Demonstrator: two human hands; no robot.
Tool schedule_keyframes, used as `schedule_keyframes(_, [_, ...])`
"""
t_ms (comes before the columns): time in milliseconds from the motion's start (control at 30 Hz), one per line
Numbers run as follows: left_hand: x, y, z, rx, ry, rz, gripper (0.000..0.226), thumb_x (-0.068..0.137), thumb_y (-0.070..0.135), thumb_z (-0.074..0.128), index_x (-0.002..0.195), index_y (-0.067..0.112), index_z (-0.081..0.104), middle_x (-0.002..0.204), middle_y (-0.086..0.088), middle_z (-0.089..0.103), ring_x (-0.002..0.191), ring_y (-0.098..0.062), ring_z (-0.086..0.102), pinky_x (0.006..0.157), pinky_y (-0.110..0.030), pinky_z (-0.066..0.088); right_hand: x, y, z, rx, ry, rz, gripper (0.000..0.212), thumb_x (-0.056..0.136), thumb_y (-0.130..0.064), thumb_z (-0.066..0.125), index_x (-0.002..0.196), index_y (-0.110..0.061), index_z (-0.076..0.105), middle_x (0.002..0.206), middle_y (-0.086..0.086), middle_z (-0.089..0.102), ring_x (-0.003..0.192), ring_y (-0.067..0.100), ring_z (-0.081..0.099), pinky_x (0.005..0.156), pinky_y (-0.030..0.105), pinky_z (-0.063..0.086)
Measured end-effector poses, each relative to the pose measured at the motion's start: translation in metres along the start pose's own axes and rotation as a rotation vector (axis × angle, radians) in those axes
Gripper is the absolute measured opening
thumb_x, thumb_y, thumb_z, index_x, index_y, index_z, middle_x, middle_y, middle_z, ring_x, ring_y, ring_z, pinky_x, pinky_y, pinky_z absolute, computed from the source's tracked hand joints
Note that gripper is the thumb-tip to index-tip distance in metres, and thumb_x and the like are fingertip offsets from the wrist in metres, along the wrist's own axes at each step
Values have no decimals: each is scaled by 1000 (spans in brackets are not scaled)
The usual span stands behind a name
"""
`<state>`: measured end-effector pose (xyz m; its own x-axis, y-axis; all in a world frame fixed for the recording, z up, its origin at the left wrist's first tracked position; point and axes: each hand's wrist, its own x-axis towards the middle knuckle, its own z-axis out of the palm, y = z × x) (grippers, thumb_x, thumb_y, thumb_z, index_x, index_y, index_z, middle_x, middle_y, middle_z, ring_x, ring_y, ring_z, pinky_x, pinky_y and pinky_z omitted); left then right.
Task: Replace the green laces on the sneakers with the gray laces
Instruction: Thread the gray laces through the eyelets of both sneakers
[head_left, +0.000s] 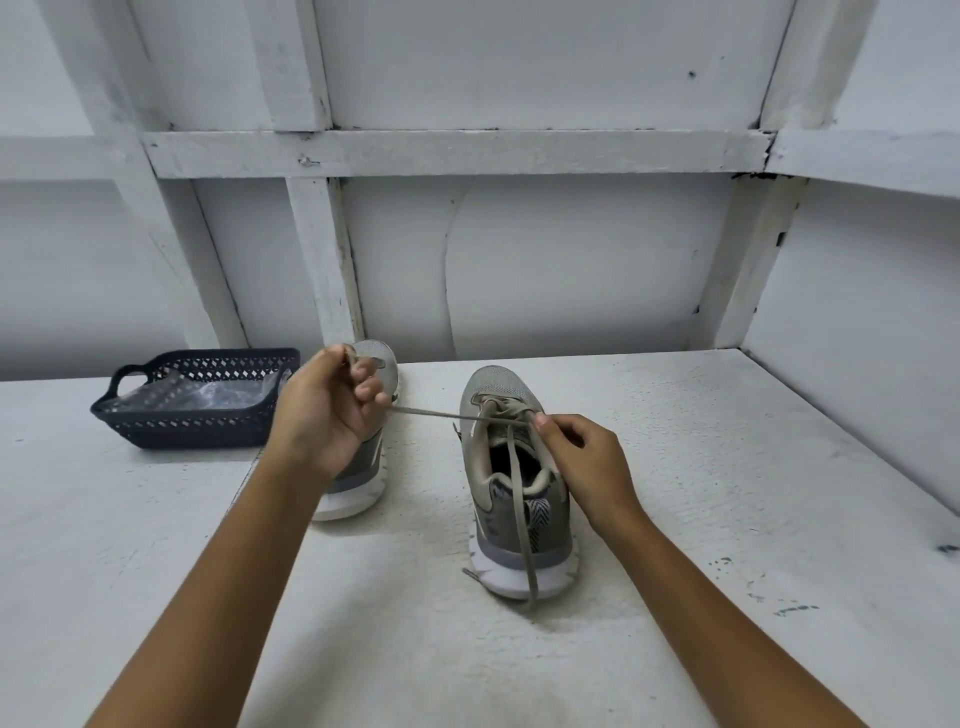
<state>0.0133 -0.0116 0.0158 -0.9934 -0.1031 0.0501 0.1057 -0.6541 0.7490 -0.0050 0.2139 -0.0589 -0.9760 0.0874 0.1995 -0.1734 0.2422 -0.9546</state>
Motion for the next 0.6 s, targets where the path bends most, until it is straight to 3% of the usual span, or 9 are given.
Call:
schedule_keyframes(200, [-8, 7, -2, 203, -41, 6, 29, 100, 12, 29, 73, 12, 38, 54, 2, 43, 38, -7, 37, 38, -16, 39, 2, -5, -4, -124, -14, -80, 16, 90, -28, 61, 105, -21, 63, 96, -2, 64, 88, 8, 60, 71, 10, 42])
schedule_keyframes(300, [-14, 2, 6, 240, -96, -33, 29, 100, 13, 30, 73, 12, 41, 55, 1, 46, 41, -8, 42, 39, -17, 43, 7, -19, -6, -286, -170, -245, 31, 94, -9, 51, 109, -34, 62, 111, 3, 48, 98, 13, 54, 84, 17, 45])
schedule_keyframes(367, [-19, -1, 14, 260, -128, -65, 27, 100, 15, 33, 75, 12, 45, 57, 1, 51, 44, -9, 49, 41, -18, 47, 11, -30, -7, -405, -341, -264, 43, 92, 1, 45, 103, -35, 65, 119, 4, 38, 108, 16, 48, 92, 22, 44])
schedule_keyframes(433, [-22, -3, 20, 269, -142, -80, 25, 99, 15, 36, 78, 11, 48, 61, -1, 55, 50, -11, 58, 43, -20, 49, 15, -38, -10, -543, -446, -248, 37, 89, 3, 46, 96, -23, 71, 125, 6, 36, 115, 18, 44, 91, 20, 39])
schedule_keyframes(533, [-24, -1, 24, 258, -166, -114, 26, 99, 20, 37, 82, 10, 54, 66, -3, 60, 54, -11, 63, 41, -19, 48, 18, -48, -17, -549, -464, -251, 32, 87, 2, 48, 76, -21, 66, 119, 5, 41, 112, 13, 45, 77, 6, 33])
schedule_keyframes(600, [-24, -2, 26, 269, -163, -215, 29, 100, 27, 35, 93, 11, 57, 64, -4, 65, 43, -8, 59, 34, -14, 43, 20, -52, -23, -484, -445, -257, 38, 86, 5, 48, 68, -27, 59, 109, -1, 43, 106, 9, 45, 84, 8, 34])
